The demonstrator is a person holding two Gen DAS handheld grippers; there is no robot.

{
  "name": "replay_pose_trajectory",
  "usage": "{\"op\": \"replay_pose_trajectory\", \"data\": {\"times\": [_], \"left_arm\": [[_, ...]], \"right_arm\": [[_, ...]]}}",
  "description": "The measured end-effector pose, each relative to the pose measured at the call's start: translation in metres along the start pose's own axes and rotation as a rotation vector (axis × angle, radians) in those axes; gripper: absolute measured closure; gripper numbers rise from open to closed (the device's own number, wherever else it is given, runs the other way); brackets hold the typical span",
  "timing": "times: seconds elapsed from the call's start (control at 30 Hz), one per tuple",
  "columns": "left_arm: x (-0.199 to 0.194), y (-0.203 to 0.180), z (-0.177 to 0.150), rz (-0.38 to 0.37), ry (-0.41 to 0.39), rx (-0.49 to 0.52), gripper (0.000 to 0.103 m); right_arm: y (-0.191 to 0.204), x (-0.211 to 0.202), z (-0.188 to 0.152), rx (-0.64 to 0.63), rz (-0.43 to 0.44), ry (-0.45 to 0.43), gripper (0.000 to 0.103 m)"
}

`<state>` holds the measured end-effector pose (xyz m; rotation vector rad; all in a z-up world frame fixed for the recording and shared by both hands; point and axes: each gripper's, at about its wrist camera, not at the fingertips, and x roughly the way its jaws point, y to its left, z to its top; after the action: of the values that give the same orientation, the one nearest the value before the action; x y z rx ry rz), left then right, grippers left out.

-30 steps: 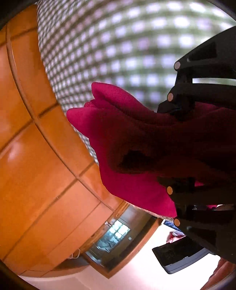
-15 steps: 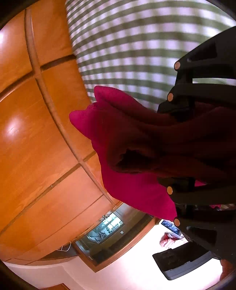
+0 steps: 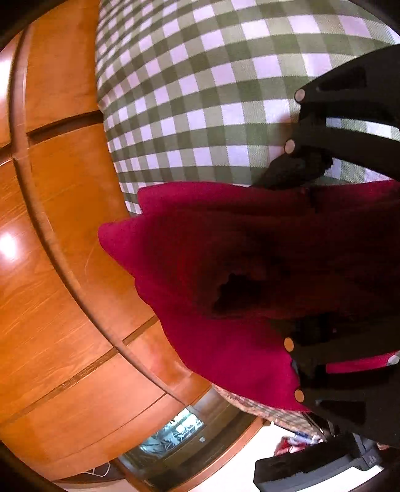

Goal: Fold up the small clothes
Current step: 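Lower the folded sweater onto the bed and open the right gripper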

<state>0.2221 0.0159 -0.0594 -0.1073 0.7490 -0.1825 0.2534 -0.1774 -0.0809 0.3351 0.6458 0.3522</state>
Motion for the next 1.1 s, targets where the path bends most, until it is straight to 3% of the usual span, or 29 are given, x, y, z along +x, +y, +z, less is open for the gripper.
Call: {"op": "replay_pose_trajectory", "data": {"times": [0.13,0.37,0.47,0.53,0.57,0.63,0.8,1.0,1.1], "left_arm": [[-0.019,-0.002,-0.011,0.052,-0.052,-0.002,0.011],[-0.062,-0.011,-0.031,0.042,-0.151,-0.012,0.011],[-0.061,-0.018,-0.035,0.074,-0.127,0.012,0.011],[-0.051,-0.017,-0.033,0.17,-0.083,0.004,0.01],[-0.046,-0.014,-0.033,0.193,-0.056,-0.006,0.01],[-0.037,-0.01,-0.032,0.193,-0.01,-0.023,0.01],[-0.047,-0.014,-0.032,0.203,-0.058,0.0,0.01],[-0.083,-0.021,-0.039,0.252,-0.202,0.008,0.01],[-0.101,-0.025,-0.046,0.277,-0.267,0.013,0.004]], "right_arm": [[-0.006,-0.027,-0.011,0.0,-0.04,-0.051,0.014],[-0.004,-0.081,-0.039,-0.064,-0.094,-0.091,0.01],[0.012,-0.089,-0.049,-0.148,-0.284,-0.102,0.01],[0.002,-0.087,-0.05,-0.111,-0.443,-0.089,0.01],[-0.006,-0.083,-0.049,-0.082,-0.46,-0.06,0.008],[-0.015,-0.077,-0.05,-0.057,-0.465,-0.021,0.006],[-0.002,-0.081,-0.053,-0.118,-0.491,-0.069,0.005],[0.019,-0.117,-0.065,-0.161,-0.43,-0.192,0.002],[0.035,-0.125,-0.073,-0.201,-0.413,-0.213,0.002]]}}
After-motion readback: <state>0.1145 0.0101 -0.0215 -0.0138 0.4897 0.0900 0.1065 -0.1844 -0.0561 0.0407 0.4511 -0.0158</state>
